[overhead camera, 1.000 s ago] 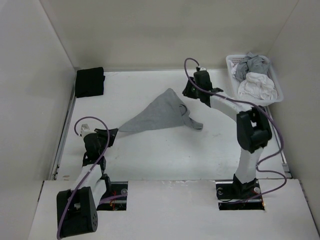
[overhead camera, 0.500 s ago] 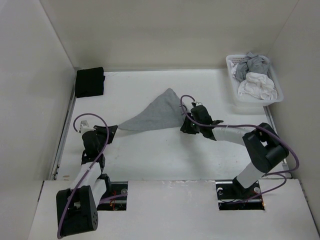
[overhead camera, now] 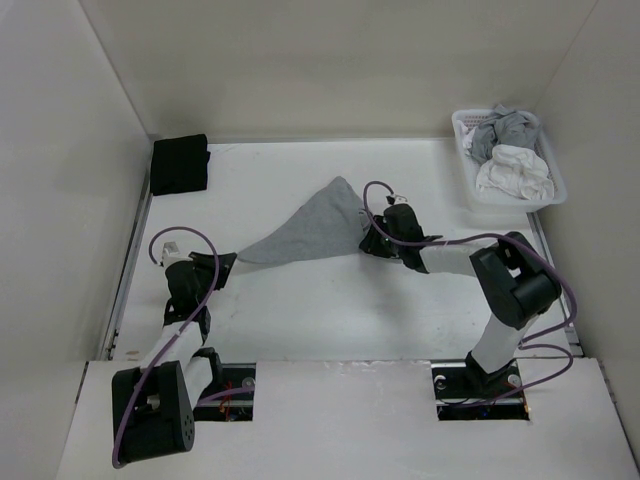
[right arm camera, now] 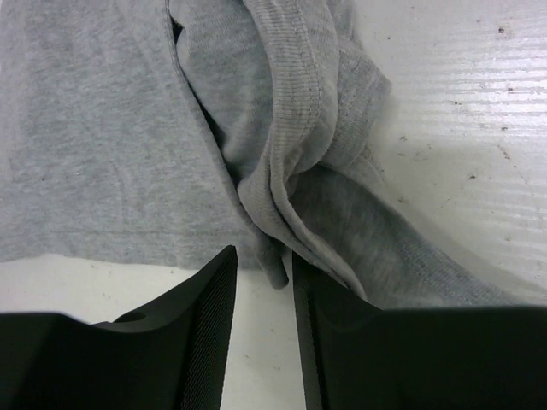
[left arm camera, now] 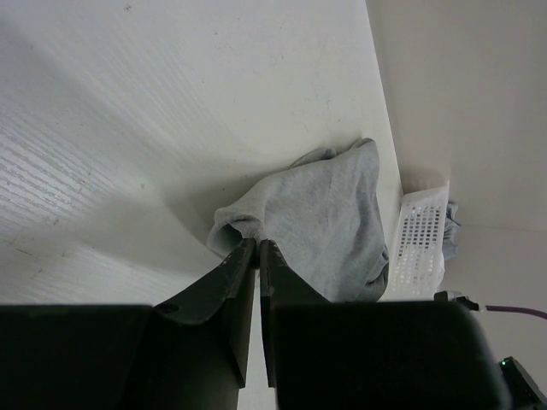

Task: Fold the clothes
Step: Flatten the tank top out, then fold the tank top

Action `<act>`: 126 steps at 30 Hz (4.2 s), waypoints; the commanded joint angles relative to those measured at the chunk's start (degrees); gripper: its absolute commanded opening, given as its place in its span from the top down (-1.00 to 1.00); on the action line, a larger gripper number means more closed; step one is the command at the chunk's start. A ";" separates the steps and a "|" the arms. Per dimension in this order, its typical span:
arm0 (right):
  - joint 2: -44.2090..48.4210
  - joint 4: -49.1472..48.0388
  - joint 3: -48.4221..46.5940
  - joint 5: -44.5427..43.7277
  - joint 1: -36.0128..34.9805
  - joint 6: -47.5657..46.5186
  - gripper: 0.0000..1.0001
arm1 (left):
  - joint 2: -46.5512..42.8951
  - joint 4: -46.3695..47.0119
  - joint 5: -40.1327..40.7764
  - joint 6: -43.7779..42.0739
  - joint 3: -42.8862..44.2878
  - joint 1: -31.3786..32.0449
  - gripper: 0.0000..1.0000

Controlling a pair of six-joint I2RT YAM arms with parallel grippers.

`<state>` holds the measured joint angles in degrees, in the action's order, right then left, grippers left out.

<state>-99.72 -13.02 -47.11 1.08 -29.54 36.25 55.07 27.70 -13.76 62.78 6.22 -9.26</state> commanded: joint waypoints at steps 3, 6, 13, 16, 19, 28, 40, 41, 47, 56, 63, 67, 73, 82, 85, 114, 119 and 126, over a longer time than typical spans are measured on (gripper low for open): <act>-1.00 -3.42 -1.14 -0.64 0.05 -0.39 0.42 | -0.22 3.85 -0.74 -0.73 1.34 -0.19 0.89; 0.40 -3.77 0.09 -1.17 -0.03 0.40 0.45 | -0.22 3.85 -0.74 -0.73 1.34 -0.11 0.89; 2.25 -4.30 1.58 -2.75 -0.82 1.37 0.86 | -0.75 3.59 -0.57 -0.38 1.43 0.16 0.89; 5.14 -3.95 2.81 -2.93 -1.96 2.24 0.94 | -1.98 3.23 -0.57 0.58 1.52 0.25 0.89; 12.85 -2.29 5.18 -2.93 -5.03 3.30 0.94 | -3.64 2.71 -0.74 2.51 2.83 0.86 0.89; 49.76 19.05 1.60 -13.55 -15.40 3.21 0.97 | -16.91 -8.00 3.73 7.79 17.22 5.51 0.92; 60.27 43.77 -34.42 -46.39 -49.12 -7.40 1.00 | -29.23 -26.64 10.68 4.46 51.32 7.19 0.92; 59.30 43.78 -37.41 -51.22 -53.25 -9.60 1.00 | -29.32 -27.61 11.12 3.58 53.79 7.02 0.92; 51.13 31.08 -49.04 -69.28 -73.06 -32.68 1.00 | -26.77 -29.90 15.07 -0.38 62.15 8.16 0.92; 46.13 22.82 -38.93 -47.64 -40.96 -30.85 1.00 | -12.56 -24.99 18.85 -3.72 55.40 7.10 0.92; 23.83 23.84 -42.60 -3.22 1.08 -8.75 1.00 | 9.93 -16.02 20.36 -4.16 57.92 8.33 0.93; 8.08 28.99 -61.82 0.32 6.55 -7.86 1.00 | 19.89 -15.40 17.89 -4.34 70.04 8.33 0.94; 0.06 38.31 -87.15 0.76 8.14 -8.74 1.00 | 22.19 -15.66 16.49 -5.48 81.39 7.28 0.94; 7.77 40.97 -83.18 0.33 7.96 -9.44 1.00 | 17.63 -16.02 16.13 -8.03 82.57 4.03 0.94; 15.06 35.89 -66.86 -0.46 8.23 -8.92 1.00 | 15.25 -15.23 16.22 -8.29 77.12 4.64 0.94; 65.29 44.49 14.95 -26.57 -48.30 26.61 1.00 | -51.92 -64.46 28.96 -9.00 20.60 19.76 0.94; 53.17 27.39 12.84 -16.67 -26.72 10.37 1.00 | -34.56 -40.86 31.16 -7.68 15.23 18.36 0.94; 27.43 7.58 -3.65 -1.71 2.31 1.20 1.00 | 12.97 -6.81 31.87 -7.32 33.11 17.56 0.94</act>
<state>-65.49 9.23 -42.11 -7.31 -33.06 43.33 56.31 -0.95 16.62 55.35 29.34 8.97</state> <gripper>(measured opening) 0.008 0.035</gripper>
